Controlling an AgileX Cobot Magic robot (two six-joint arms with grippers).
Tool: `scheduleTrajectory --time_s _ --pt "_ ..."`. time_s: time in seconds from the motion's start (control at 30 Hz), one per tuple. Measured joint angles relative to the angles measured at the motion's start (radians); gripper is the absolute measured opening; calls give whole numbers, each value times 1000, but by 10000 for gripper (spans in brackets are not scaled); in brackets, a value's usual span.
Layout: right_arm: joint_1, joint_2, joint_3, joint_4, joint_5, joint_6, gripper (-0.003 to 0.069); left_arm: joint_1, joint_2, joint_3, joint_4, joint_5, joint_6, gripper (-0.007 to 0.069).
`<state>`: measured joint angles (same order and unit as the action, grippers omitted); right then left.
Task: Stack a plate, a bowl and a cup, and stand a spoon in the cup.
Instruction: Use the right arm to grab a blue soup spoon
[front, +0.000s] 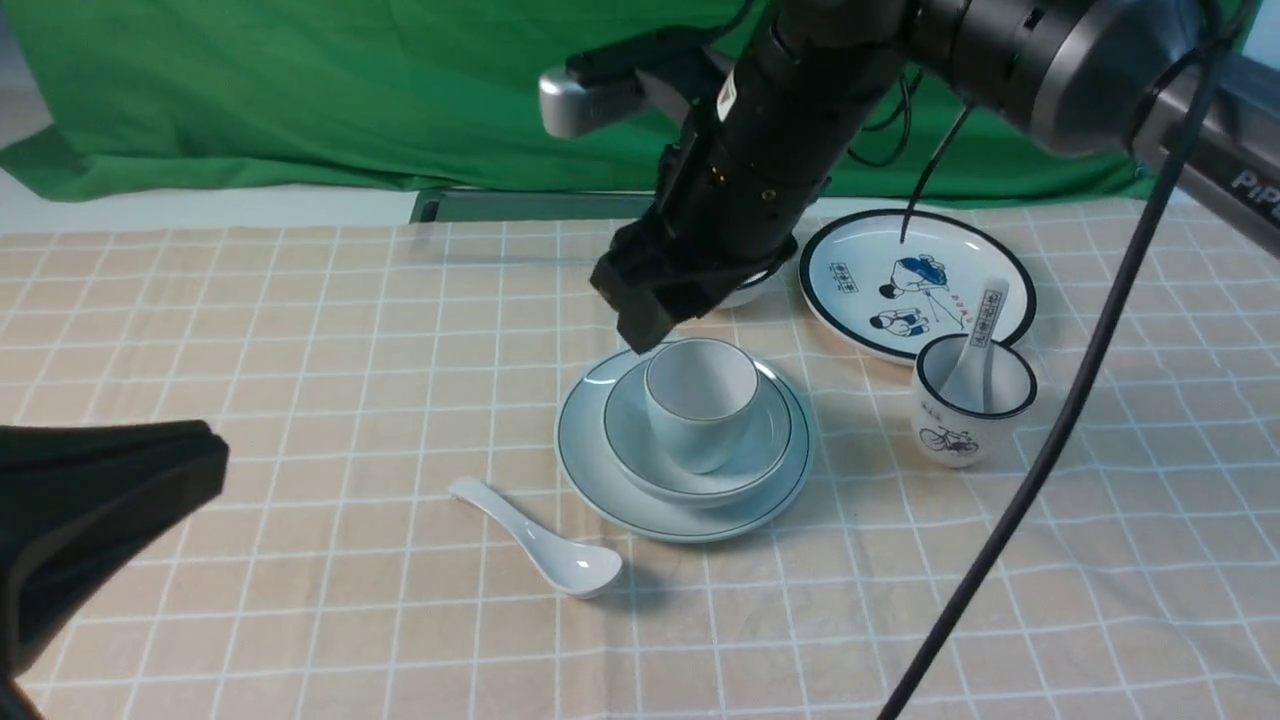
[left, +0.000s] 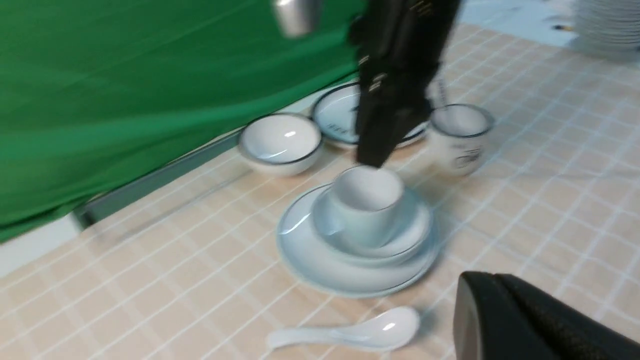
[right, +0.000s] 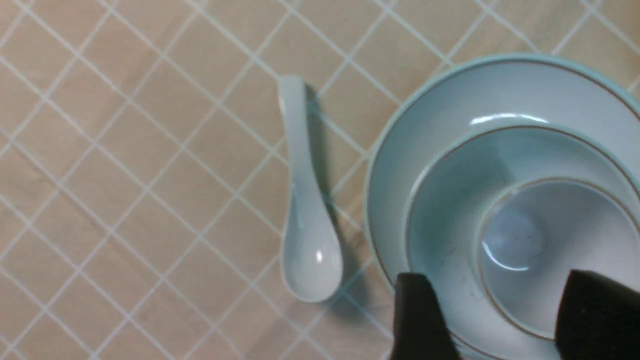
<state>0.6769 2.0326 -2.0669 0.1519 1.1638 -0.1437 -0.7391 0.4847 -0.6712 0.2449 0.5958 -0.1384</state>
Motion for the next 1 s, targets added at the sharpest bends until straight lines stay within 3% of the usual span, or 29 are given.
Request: scheduleTrajectory --time_s 0.03,0.23,0.53,1.0 --pt "36 -2 -2 0 0 -12 392 0 -9 0 50 28 -46 2" --pt "186 85 -3 17 -16 -33 391 0 -30 0 66 65 -92 2" --pt "157 280 -2 6 -217 -39 464 0 -31 0 -8 70 -56 2" --pt "145 372 -2 -1 -346 -33 447 0 -31 0 -76 73 6 2"
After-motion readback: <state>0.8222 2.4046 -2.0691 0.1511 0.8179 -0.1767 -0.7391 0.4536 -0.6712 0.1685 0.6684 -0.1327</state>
